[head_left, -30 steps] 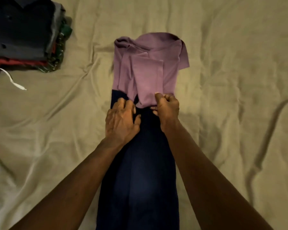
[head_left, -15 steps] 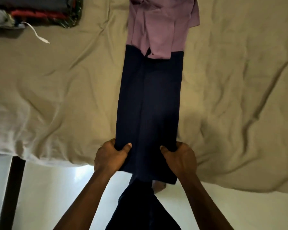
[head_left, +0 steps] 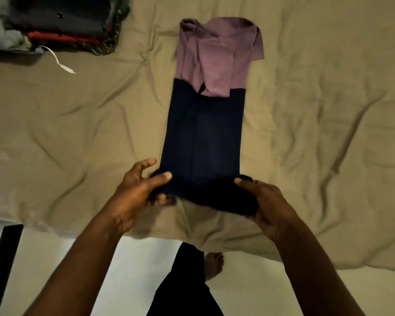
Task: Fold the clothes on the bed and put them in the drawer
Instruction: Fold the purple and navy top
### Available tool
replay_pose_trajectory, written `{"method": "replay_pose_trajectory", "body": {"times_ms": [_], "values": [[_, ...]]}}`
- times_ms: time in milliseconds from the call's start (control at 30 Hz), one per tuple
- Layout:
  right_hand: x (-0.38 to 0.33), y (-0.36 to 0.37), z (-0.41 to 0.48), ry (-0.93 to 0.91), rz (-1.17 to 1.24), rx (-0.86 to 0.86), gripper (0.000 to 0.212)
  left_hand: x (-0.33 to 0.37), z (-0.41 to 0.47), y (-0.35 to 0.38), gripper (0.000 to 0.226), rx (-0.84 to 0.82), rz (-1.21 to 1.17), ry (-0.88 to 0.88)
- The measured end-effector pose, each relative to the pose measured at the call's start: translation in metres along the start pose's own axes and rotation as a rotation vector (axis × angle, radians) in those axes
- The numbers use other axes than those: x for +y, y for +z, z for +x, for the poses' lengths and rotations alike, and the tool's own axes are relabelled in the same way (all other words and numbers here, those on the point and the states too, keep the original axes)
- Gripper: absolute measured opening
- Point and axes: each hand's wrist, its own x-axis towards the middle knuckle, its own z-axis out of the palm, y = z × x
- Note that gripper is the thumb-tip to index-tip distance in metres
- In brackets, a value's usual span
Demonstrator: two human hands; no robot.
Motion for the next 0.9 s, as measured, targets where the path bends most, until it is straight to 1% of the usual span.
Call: {"method": "replay_pose_trajectory", "body": {"times_ms": [67, 200, 333, 367, 433, 467, 500, 567, 600, 633, 667, 733, 767, 833, 900], "values": [[-0.039, 0.011, 0.023, 0.045, 0.017, 0.053, 0.02, 0.035, 0.029, 0.012, 0.039, -0.002, -0.029, 0.035], [-0.114, 0.036, 0.082, 0.109, 0.025, 0.084, 0.008, 0.102, 0.104, 0.045, 0.018, -0.003, 0.032, 0.05], [-0.173, 0.057, 0.123, 0.066, 0.032, 0.115, 0.027, 0.155, 0.167, 0.071, 0.008, 0.06, 0.111, 0.057], [-0.183, 0.059, 0.133, 0.056, 0.037, 0.101, 0.032, 0.164, 0.179, 0.076, 0.009, 0.041, 0.108, 0.063], [-0.191, 0.064, 0.149, 0.045, 0.015, 0.093, 0.043, 0.173, 0.202, 0.08, 0.02, 0.014, 0.115, 0.091], [-0.187, 0.065, 0.156, -0.006, -0.039, 0.163, 0.046, 0.169, 0.21, 0.08, 0.027, 0.055, 0.163, 0.12], [-0.18, 0.066, 0.163, -0.1, -0.13, 0.288, 0.046, 0.162, 0.217, 0.079, 0.032, 0.14, 0.255, 0.161], [-0.154, 0.063, 0.173, -0.338, -0.373, 0.536, 0.044, 0.138, 0.224, 0.072, 0.04, 0.306, 0.491, 0.244], [-0.139, 0.062, 0.177, -0.424, -0.462, 0.585, 0.045, 0.124, 0.224, 0.068, 0.042, 0.336, 0.579, 0.271], [-0.126, 0.06, 0.177, -0.472, -0.514, 0.59, 0.05, 0.111, 0.221, 0.065, 0.042, 0.34, 0.632, 0.29], [-0.114, 0.058, 0.178, -0.478, -0.568, 0.588, 0.059, 0.1, 0.216, 0.063, 0.044, 0.343, 0.672, 0.31], [-0.104, 0.056, 0.178, -0.439, -0.657, 0.595, 0.076, 0.089, 0.211, 0.06, 0.049, 0.353, 0.749, 0.3], [-0.102, 0.054, 0.178, -0.391, -0.702, 0.581, 0.078, 0.087, 0.206, 0.059, 0.05, 0.345, 0.797, 0.261], [-0.1, 0.053, 0.169, -0.227, -0.789, 0.503, 0.075, 0.084, 0.194, 0.056, 0.044, 0.279, 0.899, 0.145], [-0.096, 0.052, 0.157, -0.087, -0.859, 0.374, 0.063, 0.082, 0.181, 0.055, 0.026, 0.166, 0.947, 0.042]]}}
